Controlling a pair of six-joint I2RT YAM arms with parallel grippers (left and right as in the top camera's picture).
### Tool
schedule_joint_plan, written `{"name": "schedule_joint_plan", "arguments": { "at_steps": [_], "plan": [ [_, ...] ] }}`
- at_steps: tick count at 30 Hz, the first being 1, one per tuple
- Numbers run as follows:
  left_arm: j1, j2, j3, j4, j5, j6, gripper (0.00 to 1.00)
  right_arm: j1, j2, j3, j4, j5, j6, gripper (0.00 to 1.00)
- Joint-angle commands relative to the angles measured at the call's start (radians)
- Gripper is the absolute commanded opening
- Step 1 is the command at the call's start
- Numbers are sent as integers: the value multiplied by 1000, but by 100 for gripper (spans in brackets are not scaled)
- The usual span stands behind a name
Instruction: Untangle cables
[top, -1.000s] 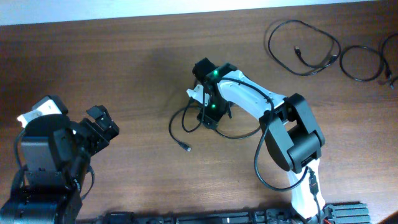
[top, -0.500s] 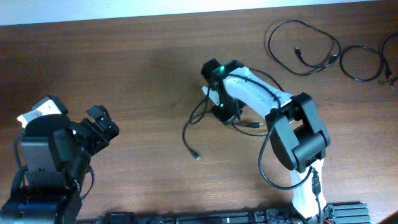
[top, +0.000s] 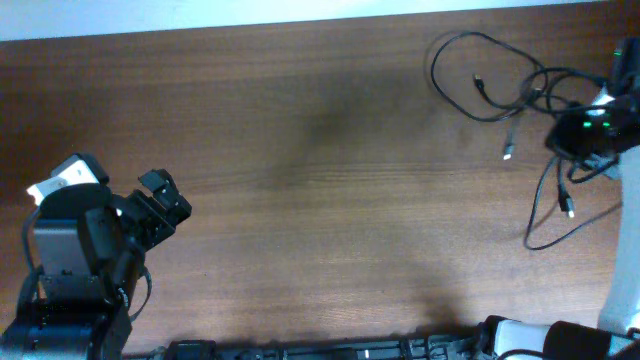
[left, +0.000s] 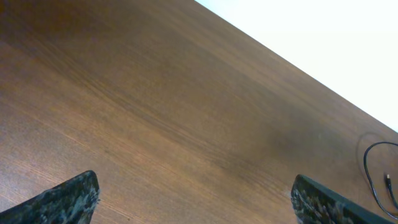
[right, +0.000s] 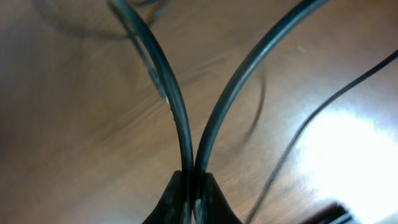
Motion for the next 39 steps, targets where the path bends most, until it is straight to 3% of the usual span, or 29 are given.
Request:
{"name": "schedule_joint_plan", "arguments": {
  "at_steps": [1, 3, 6, 7, 10, 13, 20, 29, 30, 31, 32, 33, 36, 38, 39],
  "plan": [
    [3, -3, 5, 2, -14, 16, 99, -78, -5, 10, -22, 17, 333, 4],
    [3, -3, 5, 2, -14, 16, 99, -100, -5, 2, -23, 51, 511, 4],
    [3, -3, 5, 1, -14, 16, 99, -100, -5, -34, -222, 154, 1112, 4],
    [3, -3, 5, 2, -14, 16, 99, -100, -5, -34, -311, 200, 1395, 4],
    [3, -3, 5, 2, -14, 16, 99, -100, 0, -36, -302, 184, 1410, 4],
    [3, -3, 5, 2, -14, 16, 99, -100, 78, -36, -282, 184, 1566, 4],
    [3, -3, 5, 2, -14, 16, 99, -139, 295, -36, -108, 188, 1565, 7],
    [3, -3, 5, 1, -14, 16, 99, -224, 311, -36, 185, 275, 1548, 14],
    [3, -3, 5, 2, -14, 16, 99, -224, 311, -36, 198, 275, 1495, 34],
    [3, -3, 5, 1, -14, 16, 99, -224, 311, -36, 203, 275, 1466, 45],
    [3, -3, 5, 1, -14, 16, 99, -224, 311, -35, 209, 275, 1431, 47],
    [3, -3, 5, 2, -14, 16, 99, -224, 309, -35, 241, 274, 1332, 47],
    [3, -3, 5, 2, -14, 16, 99, -224, 271, 42, 315, 210, 831, 55],
    [3, -3, 5, 1, -14, 16, 99, -224, 220, 148, 398, -6, 492, 54],
    [3, -3, 5, 1, -14, 16, 99, -223, 196, 191, 428, -114, 401, 54]
  ]
}}
